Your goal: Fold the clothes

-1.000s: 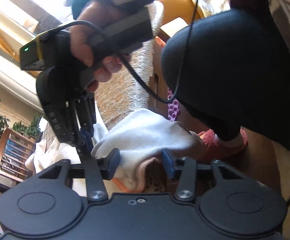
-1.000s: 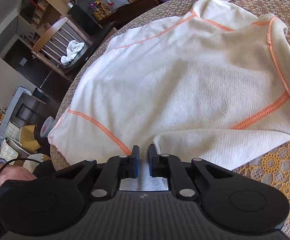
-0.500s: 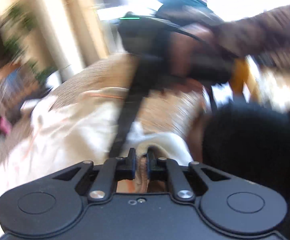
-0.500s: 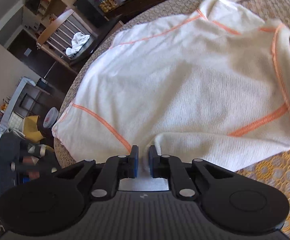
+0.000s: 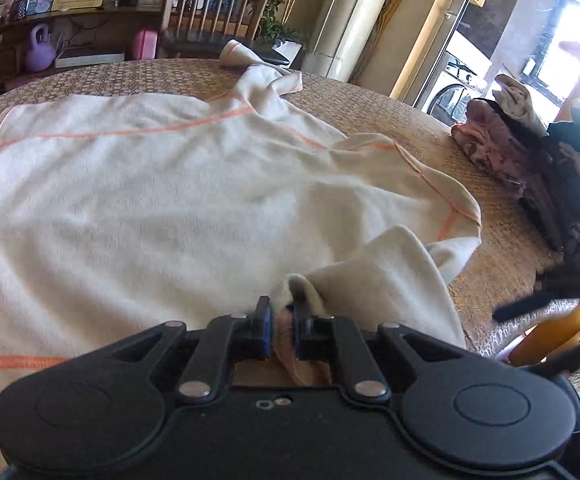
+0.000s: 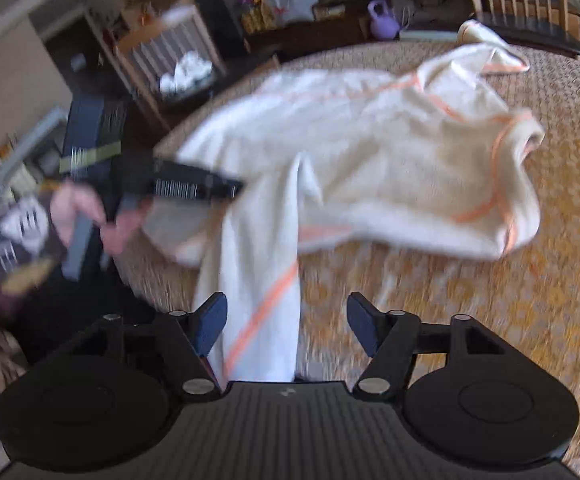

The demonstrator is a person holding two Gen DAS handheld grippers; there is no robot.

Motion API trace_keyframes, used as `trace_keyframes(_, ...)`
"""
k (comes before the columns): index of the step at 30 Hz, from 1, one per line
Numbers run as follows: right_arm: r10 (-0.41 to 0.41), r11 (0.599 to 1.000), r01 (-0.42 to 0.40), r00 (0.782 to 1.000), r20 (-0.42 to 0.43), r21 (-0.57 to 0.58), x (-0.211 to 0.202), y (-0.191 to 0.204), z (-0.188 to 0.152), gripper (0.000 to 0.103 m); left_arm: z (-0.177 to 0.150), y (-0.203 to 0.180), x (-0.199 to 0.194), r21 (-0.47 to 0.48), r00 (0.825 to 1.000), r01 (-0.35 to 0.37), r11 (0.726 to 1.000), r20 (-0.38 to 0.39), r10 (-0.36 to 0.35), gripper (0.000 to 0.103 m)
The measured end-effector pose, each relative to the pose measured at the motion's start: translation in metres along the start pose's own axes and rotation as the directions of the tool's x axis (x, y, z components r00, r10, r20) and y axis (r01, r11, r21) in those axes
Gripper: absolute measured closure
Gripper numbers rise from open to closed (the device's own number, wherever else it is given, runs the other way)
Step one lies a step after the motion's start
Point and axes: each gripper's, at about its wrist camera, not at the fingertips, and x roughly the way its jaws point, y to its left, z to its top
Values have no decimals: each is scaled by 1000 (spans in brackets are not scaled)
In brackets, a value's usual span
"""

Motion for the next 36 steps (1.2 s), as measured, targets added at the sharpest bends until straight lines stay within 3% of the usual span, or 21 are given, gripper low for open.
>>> trace_keyframes(2,16,1000,-17,998,-53,-20,7,7,-13,53,-1,-2,-2,-3,1000,-5,1000,-1,5,0)
trace_keyframes(6,74,997,-73,983,-166,10,19,14,-35,53,1,-4,-1,-4,1000,-7,1000,-5,7,0)
trace_keyframes(15,95,985,-53,962,-256,165,64,20,-46,54,-1,-3,-1,-12,1000,-5,1000,0,5,0)
trace_keyframes(17,111,978,-63,965,-236,200,65,19,-49,90,-1,-3,-1,-8,1000,-4,1000,1,4,0)
trace_keyframes(29,112,977,-106,993,-22,187,13,36,-30,100,-1,1,-2,10,1000,25,1000,-6,-25,0)
trace_keyframes(32,111,976,-119,992,53,183,-3,39,-18,100,0,3,-4,17,999,37,999,-11,-37,0)
trace_keyframes(36,132,969,-166,974,184,181,-22,36,15,100,0,6,-7,28,998,53,998,-15,-53,0)
